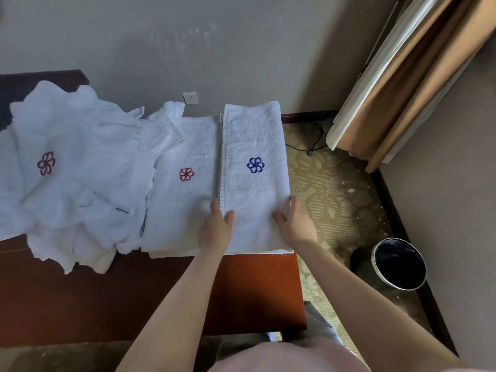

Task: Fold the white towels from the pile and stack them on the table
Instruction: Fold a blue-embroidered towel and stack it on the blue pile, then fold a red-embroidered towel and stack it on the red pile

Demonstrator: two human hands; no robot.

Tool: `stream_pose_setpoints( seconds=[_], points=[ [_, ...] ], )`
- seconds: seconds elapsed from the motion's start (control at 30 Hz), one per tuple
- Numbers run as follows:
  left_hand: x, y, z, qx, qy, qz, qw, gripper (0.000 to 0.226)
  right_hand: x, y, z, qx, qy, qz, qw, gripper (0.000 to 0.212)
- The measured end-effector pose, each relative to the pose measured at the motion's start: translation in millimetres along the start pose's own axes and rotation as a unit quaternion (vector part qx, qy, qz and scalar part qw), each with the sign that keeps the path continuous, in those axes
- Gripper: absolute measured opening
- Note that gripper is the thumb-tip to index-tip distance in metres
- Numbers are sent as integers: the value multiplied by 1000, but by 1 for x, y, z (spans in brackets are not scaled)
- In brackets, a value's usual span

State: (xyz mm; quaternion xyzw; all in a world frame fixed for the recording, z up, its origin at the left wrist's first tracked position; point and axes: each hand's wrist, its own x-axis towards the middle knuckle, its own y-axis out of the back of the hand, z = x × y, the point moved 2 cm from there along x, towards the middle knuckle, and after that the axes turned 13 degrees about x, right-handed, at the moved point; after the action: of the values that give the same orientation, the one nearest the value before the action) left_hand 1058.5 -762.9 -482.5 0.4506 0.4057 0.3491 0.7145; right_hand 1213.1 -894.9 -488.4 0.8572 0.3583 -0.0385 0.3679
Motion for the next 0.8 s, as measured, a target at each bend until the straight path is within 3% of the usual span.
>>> stream_pose_setpoints(
  seconds=[0.17,0.3,0.43,0.63,0.7,0.8],
  points=[
    [0,-3,0,6,28,25,999,60,2,6,3,50,-44,-32,997,89],
    [-3,-12,-1,-2,30,1,1000,60,-12,2,12,169,-56,-85,980,78],
    [-2,-16,-3,-1,13,3,1000,57,-14,-3,19,114,-8,-55,992,82],
    [-2,-15,-8,3,5,16,1000,60,-16,5,35,87,-51,-33,994,97],
    [-1,-9,-8,23,-10,60,998,60,-16,10,34,59,-17,-14,998,94],
    [-3,0,2,111,-147,215,959,53,-16,15,22,-76,157,60,983,81]
  ],
)
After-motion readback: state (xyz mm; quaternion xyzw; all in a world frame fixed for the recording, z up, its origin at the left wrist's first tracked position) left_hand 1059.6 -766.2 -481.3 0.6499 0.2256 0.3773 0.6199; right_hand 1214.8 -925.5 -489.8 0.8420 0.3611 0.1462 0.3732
